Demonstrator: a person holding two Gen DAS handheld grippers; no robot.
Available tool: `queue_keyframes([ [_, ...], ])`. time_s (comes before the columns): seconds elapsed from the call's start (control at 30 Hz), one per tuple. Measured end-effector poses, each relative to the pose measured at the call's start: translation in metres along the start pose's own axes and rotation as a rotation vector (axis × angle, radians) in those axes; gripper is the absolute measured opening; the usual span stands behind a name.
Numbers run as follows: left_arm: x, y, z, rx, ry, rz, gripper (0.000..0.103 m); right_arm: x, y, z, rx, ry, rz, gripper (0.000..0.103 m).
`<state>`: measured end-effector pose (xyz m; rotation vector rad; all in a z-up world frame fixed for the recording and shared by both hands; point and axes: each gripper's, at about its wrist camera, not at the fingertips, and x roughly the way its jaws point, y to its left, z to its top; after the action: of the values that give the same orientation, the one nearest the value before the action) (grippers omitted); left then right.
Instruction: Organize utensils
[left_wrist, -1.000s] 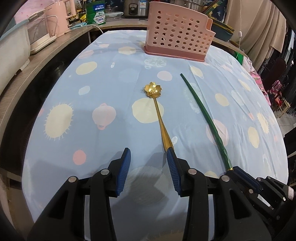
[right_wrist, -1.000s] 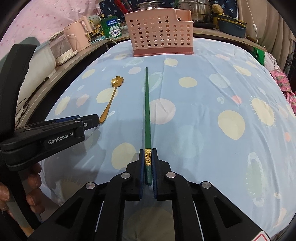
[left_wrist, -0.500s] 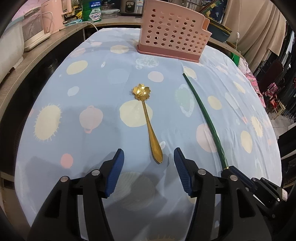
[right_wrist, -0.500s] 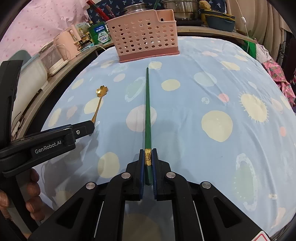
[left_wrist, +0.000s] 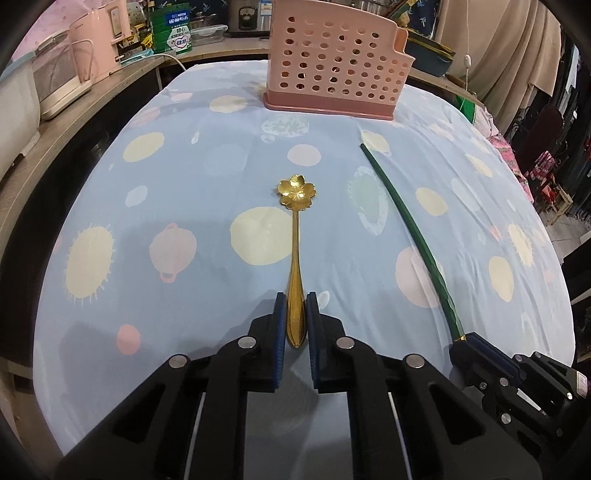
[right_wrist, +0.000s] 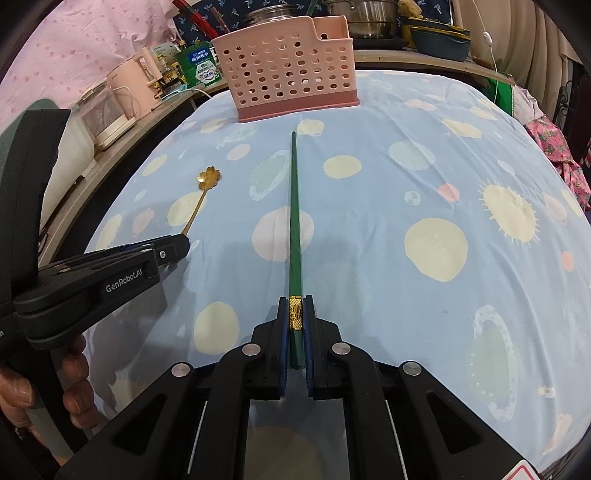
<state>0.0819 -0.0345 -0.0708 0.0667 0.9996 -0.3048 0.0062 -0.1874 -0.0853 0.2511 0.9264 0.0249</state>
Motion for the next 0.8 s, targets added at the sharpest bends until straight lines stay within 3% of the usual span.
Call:
queue_keyframes([
  [0.17, -0.01, 0.002, -0.002, -0.008, -0.009, -0.012, 0.01, -0.001, 0.0, 0.0, 0.001, -0.001, 0.002, 0.007],
  [0.43, -0.046, 0.008, 0.008, -0.036, -0.087, -0.03, 0.01, -0.016, -0.001, 0.004, 0.008, -0.033, 0.008, 0.007],
  [0.57, -0.059, 0.009, 0.018, -0.044, -0.119, -0.037, 0.001, -0.029, -0.002, 0.011, 0.012, -0.067, 0.011, 0.007],
  [0.8, -0.072, 0.009, 0.032, -0.042, -0.151, -0.042, 0.001, -0.052, -0.008, 0.031, 0.058, -0.122, 0.049, 0.007],
])
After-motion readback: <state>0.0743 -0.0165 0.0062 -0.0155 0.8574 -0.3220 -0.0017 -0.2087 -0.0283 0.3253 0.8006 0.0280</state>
